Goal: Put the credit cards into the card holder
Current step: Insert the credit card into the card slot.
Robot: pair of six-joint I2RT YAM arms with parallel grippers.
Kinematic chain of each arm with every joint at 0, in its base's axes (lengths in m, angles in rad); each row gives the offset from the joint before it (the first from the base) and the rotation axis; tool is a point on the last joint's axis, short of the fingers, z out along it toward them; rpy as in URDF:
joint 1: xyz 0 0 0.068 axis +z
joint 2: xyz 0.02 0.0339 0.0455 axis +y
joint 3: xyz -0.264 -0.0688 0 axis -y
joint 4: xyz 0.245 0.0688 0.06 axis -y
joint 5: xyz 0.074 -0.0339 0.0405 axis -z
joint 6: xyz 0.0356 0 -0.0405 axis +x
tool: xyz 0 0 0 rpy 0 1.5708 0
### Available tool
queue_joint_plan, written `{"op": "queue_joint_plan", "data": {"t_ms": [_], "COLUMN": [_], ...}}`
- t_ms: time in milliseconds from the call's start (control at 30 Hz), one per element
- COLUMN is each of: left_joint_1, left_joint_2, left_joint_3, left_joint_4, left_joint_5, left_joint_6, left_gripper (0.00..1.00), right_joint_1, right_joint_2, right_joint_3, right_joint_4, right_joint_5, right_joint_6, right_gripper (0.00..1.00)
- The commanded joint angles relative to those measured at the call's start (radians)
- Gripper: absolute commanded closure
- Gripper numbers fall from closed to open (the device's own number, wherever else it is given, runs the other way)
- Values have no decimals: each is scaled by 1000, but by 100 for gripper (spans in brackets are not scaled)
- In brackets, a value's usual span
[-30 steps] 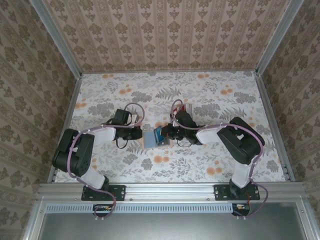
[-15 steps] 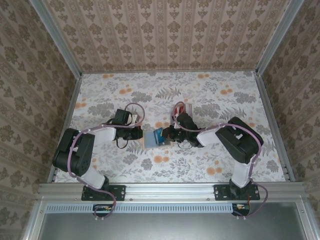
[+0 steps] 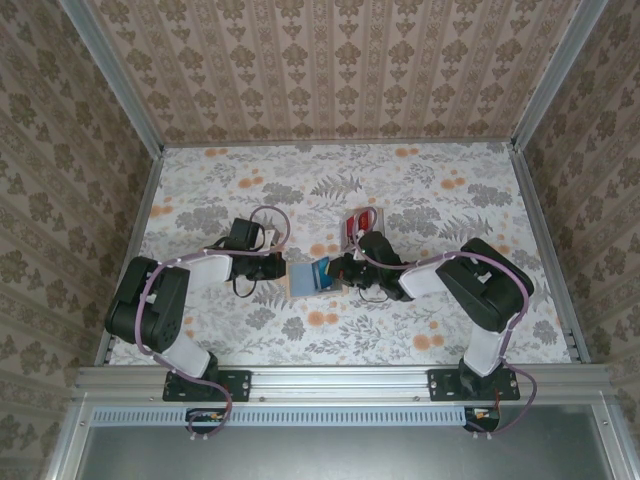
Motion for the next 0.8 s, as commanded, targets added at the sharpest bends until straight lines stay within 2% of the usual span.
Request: {"op": "queue_joint_plan", "data": {"t_ms": [0,767], "left_joint_1": [-6,-17], "left_joint_2": [-13,7], "left_joint_3": [6,0], "left_joint_4": [-14,18], "left_joint_5": [8,34], "left_joint_6": [-11,-29], "left_gripper": [100,100], "right_joint_1": [7,27], "right_joint_2": [-42,5], "right_joint_3": [-34,14], "right_joint_4": [25,11], "right_joint_5": [47,12], "right_joint_6": [26,9], "right_gripper": [91,90]}}
